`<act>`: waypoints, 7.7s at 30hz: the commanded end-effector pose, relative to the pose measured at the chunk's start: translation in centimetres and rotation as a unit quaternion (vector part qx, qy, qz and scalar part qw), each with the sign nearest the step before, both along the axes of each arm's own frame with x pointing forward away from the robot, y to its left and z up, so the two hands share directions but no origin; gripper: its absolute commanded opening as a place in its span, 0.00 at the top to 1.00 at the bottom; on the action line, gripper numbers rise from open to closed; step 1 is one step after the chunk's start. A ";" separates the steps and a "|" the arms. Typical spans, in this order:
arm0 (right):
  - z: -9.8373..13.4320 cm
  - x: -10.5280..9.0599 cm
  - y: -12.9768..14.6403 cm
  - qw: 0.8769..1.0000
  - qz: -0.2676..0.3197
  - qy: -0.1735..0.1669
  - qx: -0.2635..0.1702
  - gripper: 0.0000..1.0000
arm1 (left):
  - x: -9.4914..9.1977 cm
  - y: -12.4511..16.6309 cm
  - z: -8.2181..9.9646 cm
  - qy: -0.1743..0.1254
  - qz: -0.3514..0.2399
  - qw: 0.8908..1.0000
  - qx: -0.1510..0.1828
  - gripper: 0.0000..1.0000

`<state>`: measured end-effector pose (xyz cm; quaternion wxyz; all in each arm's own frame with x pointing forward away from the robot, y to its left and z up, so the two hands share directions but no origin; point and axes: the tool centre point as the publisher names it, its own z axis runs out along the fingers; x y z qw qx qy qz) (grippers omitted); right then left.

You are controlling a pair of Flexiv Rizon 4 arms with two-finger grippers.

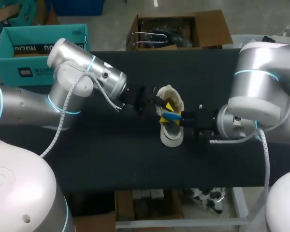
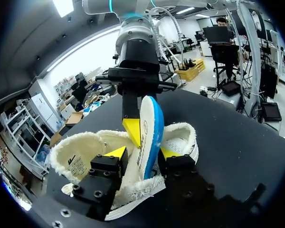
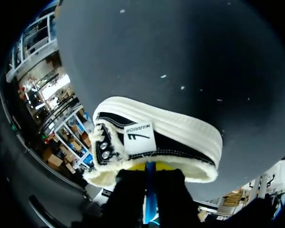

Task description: Open the shoe tongue, take the insole out of the shoe, put the insole back into the shoe, and pack the shoe into the shoebox

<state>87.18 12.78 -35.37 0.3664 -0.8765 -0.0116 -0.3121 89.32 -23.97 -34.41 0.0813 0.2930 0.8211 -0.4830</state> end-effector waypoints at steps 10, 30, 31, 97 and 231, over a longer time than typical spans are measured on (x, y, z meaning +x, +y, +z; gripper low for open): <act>0.2 -0.1 -0.3 1.000 0.008 0.011 -0.003 1.00 | -1.7 -0.1 0.3 -0.017 -0.005 1.000 -0.002 1.00; 1.1 -1.7 0.4 1.000 -0.012 0.003 -0.027 1.00 | -1.3 -0.2 -0.3 -0.010 0.011 1.000 0.004 1.00; 0.9 -1.5 0.4 1.000 -0.011 0.005 -0.028 1.00 | -1.2 -0.3 -0.4 -0.008 0.012 1.000 0.003 1.00; -1.2 -3.6 0.8 0.991 0.027 0.072 -0.113 0.58 | -5.7 7.4 8.6 0.173 0.201 0.960 0.095 0.00; 7.1 -5.7 -12.4 0.597 0.717 -0.140 -0.332 0.00 | 2.2 3.0 -1.2 0.404 0.787 0.410 0.223 0.65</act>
